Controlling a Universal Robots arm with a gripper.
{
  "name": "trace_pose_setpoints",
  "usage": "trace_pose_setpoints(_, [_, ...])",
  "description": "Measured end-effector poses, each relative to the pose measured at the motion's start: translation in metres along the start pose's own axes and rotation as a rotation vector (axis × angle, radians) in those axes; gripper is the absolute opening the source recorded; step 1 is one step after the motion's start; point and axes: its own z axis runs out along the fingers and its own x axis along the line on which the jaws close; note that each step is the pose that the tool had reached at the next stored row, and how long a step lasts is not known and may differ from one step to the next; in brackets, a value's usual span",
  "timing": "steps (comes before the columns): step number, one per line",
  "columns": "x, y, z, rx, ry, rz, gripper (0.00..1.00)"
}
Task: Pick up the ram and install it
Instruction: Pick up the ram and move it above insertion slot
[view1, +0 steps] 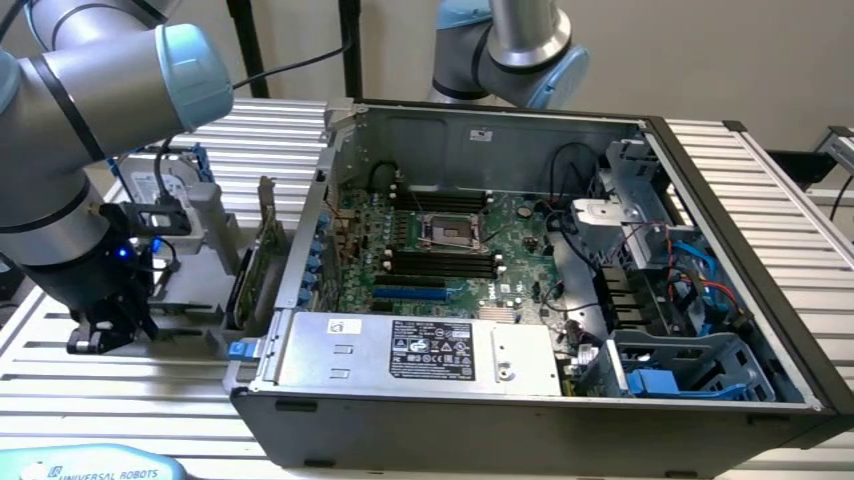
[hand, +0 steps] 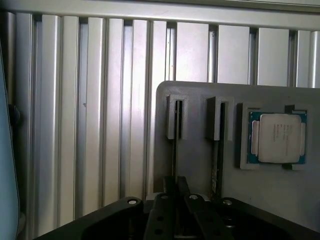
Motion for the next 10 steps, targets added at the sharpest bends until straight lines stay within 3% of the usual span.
trace_pose_setpoints(10, [-0.0003, -0.0003, -0.0047, 0.0003, -0.0003, 0.006, 0.14])
